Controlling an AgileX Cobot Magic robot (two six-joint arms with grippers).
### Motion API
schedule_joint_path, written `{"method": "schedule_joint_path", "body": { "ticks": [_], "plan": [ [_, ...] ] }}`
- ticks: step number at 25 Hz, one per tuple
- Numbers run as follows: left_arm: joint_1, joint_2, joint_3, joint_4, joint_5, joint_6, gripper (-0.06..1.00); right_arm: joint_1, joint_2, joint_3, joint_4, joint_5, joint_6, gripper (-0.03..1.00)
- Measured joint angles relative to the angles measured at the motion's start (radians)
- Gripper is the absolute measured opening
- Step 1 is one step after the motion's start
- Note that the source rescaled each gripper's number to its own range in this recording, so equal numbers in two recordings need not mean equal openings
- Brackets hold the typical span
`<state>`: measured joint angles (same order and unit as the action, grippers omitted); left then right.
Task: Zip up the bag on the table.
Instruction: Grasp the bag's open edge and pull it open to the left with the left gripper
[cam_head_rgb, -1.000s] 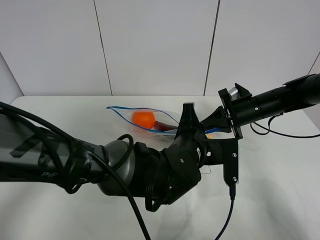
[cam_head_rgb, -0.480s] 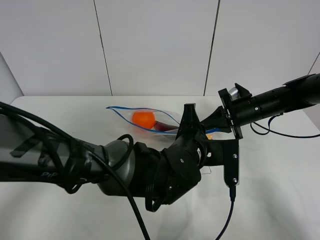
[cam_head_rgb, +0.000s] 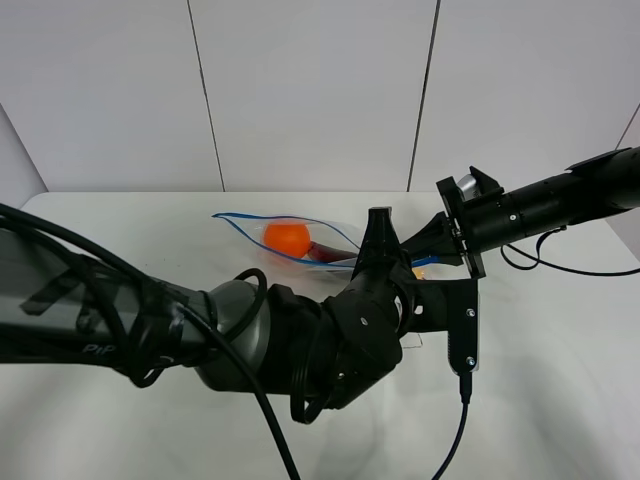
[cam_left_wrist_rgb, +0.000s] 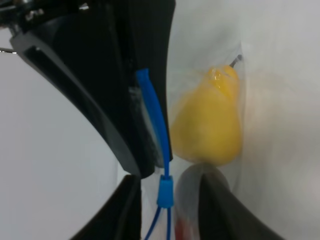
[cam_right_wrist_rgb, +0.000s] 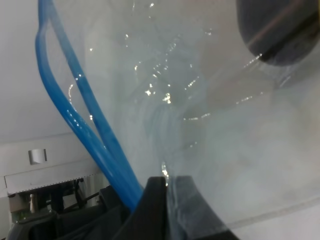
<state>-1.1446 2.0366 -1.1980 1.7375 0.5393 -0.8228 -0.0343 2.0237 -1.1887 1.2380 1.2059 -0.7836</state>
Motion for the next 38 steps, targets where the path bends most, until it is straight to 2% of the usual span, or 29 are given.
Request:
{"method": "schedule_joint_path", "body": {
  "ticks": [4, 16, 38],
  "plan": [
    [0.000, 0.000, 0.000, 0.000, 0.000, 0.000, 0.23, 0.000, 0.000, 0.000, 0.000, 0.000, 0.000, 0.00],
    [0.000, 0.000, 0.000, 0.001, 0.000, 0.000, 0.02, 0.000, 0.000, 0.000, -0.001, 0.000, 0.000, 0.00],
    [0.000, 0.000, 0.000, 0.001, 0.031, 0.020, 0.00, 0.000, 0.000, 0.000, 0.000, 0.000, -0.007, 0.00]
  ]
}}
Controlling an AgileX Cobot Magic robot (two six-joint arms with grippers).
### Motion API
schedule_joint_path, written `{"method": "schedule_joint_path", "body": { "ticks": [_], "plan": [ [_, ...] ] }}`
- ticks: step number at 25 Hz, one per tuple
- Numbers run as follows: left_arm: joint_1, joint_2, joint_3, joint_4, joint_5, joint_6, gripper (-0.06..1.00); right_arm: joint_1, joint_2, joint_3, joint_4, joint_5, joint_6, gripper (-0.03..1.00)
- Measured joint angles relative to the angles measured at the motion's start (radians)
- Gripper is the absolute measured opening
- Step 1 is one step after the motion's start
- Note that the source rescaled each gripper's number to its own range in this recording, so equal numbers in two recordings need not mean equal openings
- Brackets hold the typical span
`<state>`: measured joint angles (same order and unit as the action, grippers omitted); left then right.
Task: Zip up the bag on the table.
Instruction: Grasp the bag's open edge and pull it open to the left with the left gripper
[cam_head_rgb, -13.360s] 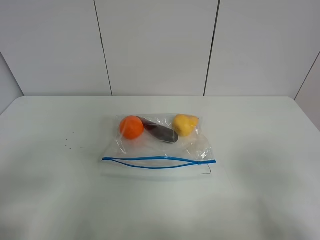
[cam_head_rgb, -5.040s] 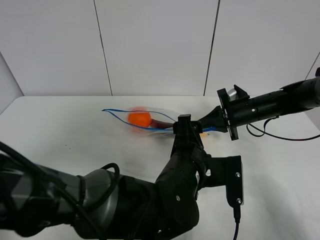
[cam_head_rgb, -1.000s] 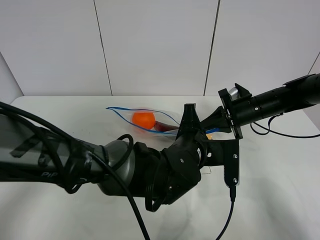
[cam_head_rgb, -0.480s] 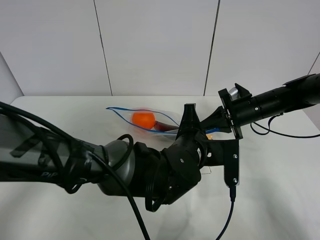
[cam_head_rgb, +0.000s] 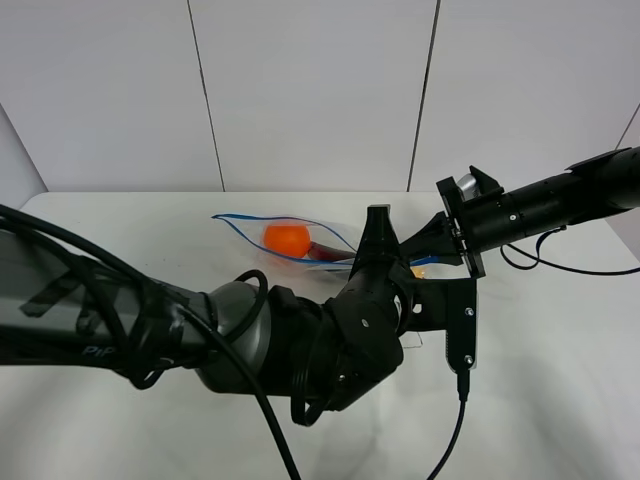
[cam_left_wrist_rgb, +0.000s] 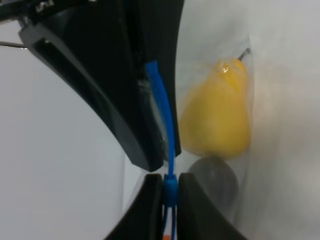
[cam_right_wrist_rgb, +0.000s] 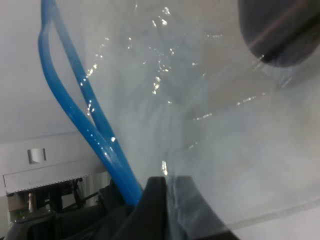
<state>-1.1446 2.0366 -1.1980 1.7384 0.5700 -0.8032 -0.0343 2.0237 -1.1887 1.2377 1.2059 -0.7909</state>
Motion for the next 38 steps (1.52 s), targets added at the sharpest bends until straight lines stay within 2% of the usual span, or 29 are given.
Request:
{"method": "schedule_joint_path", "body": {
  "ticks": [5, 12, 23, 29, 38],
  "plan": [
    [-0.001, 0.000, 0.000, -0.023, 0.021, 0.071, 0.00, 0.001, 0.000, 0.000, 0.000, 0.000, -0.001, 0.00],
    [0.009, 0.000, 0.000, -0.042, 0.036, 0.081, 0.00, 0.002, 0.000, 0.000, 0.000, -0.004, -0.002, 0.00],
    [0.101, 0.000, 0.000, -0.052, 0.062, 0.096, 0.00, 0.002, -0.001, -0.001, 0.013, -0.010, -0.004, 0.00],
    [0.112, -0.002, 0.002, -0.104, 0.086, 0.128, 0.00, 0.002, -0.002, -0.001, 0.006, -0.010, -0.004, 0.00],
    [0.150, -0.069, 0.107, -0.074, 0.090, 0.134, 0.00, 0.002, -0.002, -0.001, -0.006, -0.004, -0.004, 0.00]
  ]
}}
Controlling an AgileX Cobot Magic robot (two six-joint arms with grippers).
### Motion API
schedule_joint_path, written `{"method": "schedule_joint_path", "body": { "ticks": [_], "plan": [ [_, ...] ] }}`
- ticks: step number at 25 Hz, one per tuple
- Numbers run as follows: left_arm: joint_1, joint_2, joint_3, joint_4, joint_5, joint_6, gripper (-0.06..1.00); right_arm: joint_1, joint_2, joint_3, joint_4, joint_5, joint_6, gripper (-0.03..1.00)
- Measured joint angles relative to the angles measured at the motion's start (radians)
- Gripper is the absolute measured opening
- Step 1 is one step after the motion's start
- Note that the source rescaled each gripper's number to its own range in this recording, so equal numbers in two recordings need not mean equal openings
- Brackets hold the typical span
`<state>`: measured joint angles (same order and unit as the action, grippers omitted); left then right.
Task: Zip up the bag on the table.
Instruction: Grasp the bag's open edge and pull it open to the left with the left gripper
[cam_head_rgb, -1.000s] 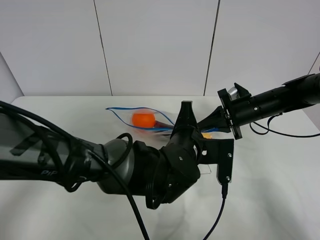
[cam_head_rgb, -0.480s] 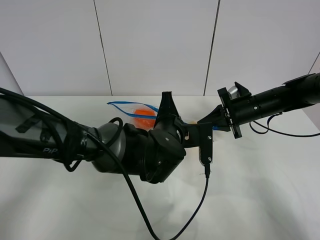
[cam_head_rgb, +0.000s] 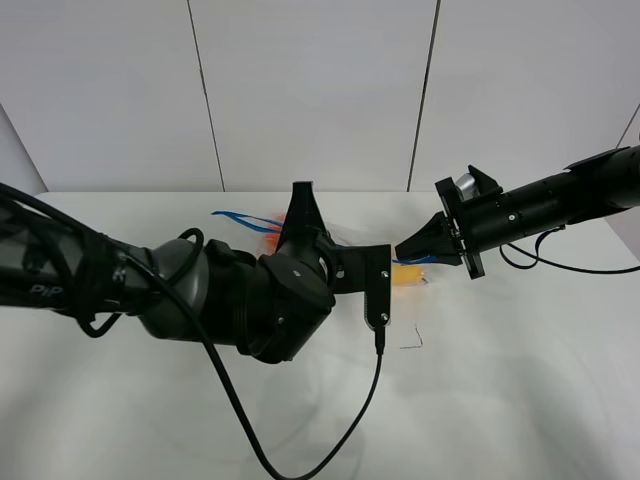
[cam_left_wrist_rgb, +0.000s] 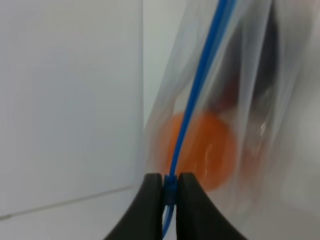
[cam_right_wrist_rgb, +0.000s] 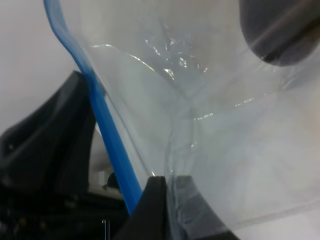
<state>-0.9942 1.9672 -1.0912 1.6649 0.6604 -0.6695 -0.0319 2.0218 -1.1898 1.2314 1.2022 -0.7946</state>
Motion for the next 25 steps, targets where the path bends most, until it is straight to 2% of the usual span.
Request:
{"method": "schedule_joint_path", "body": {
  "ticks": [25],
  "plan": [
    [0.162, -0.028, 0.027, -0.005, 0.015, 0.002, 0.00, 0.001, 0.000, 0.000, -0.002, 0.001, -0.001, 0.00]
  ]
}}
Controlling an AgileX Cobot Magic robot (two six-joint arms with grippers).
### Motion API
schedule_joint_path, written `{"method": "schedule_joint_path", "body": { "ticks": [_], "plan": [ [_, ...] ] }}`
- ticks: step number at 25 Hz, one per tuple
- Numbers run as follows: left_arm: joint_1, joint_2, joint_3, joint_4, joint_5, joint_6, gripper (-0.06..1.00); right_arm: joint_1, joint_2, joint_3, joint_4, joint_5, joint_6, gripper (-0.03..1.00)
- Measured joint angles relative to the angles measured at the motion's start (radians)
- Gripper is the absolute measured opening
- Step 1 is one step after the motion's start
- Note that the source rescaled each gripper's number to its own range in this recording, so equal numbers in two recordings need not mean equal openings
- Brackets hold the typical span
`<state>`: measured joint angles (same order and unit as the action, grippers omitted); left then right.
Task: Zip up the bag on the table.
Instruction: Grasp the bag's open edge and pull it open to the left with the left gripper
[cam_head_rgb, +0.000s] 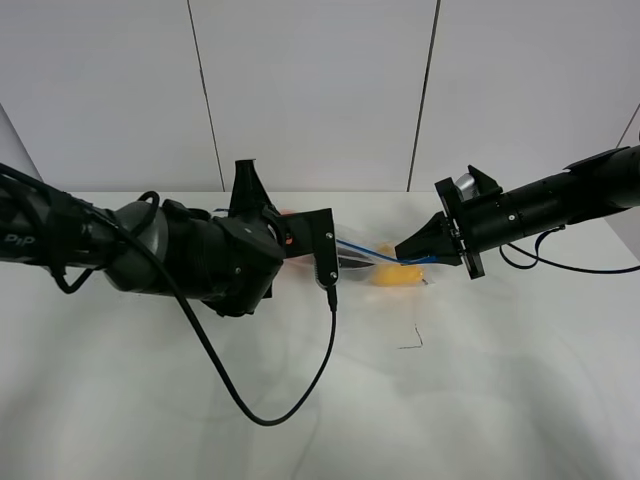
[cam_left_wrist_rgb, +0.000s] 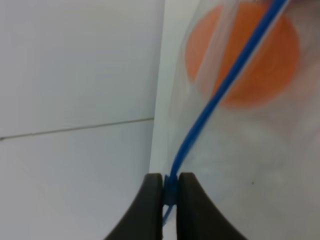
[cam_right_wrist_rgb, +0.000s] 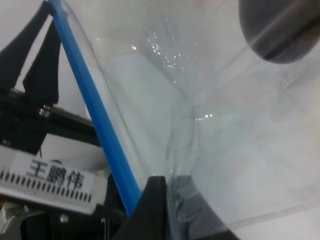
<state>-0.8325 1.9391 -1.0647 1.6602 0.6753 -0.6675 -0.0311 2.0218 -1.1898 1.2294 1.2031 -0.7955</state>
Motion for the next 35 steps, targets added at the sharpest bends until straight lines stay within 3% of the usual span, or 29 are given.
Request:
{"method": "schedule_joint_path", "body": {
  "ticks": [7, 35],
  "plan": [
    [0.055, 0.000, 0.000, 0.000, -0.004, 0.000, 0.00, 0.000, 0.000, 0.000, 0.001, 0.000, 0.000, 0.00],
    [0.158, 0.000, 0.000, -0.004, -0.016, 0.000, 0.00, 0.000, 0.000, 0.000, -0.005, 0.001, 0.000, 0.00]
  ]
}}
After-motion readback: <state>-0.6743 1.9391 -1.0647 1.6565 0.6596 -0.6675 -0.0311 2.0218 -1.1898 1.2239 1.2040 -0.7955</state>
